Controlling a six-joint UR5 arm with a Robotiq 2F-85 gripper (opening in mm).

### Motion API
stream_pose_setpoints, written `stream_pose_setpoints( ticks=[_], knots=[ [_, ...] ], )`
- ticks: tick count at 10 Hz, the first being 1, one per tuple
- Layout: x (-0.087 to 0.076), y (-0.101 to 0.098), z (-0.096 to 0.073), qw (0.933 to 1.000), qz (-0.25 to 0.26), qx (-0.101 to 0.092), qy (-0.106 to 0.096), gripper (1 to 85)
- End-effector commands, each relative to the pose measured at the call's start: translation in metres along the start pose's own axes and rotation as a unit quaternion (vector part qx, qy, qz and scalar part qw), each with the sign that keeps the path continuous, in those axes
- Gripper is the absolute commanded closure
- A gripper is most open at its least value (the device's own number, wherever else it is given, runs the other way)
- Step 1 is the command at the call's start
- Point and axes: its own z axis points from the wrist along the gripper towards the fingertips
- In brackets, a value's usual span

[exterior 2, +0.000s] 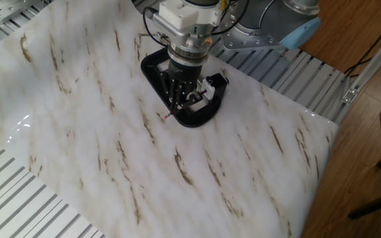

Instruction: Insert the pencil into the pencil sharpener

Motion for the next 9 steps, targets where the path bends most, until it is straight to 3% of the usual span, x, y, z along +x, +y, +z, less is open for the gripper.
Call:
stream_pose_setpoints(
  ticks=[1, 3, 9],
  knots=[
    [0.009, -0.001, 0.004, 0.9999, 0.013, -0.010, -0.001, 84.7],
    [0.014, -0.010, 0.003, 0.9997, 0.021, -0.009, 0.007, 84.7],
    [0.022, -0.007, -0.003, 0.9995, 0.029, 0.009, 0.008, 84.7]
  ],
)
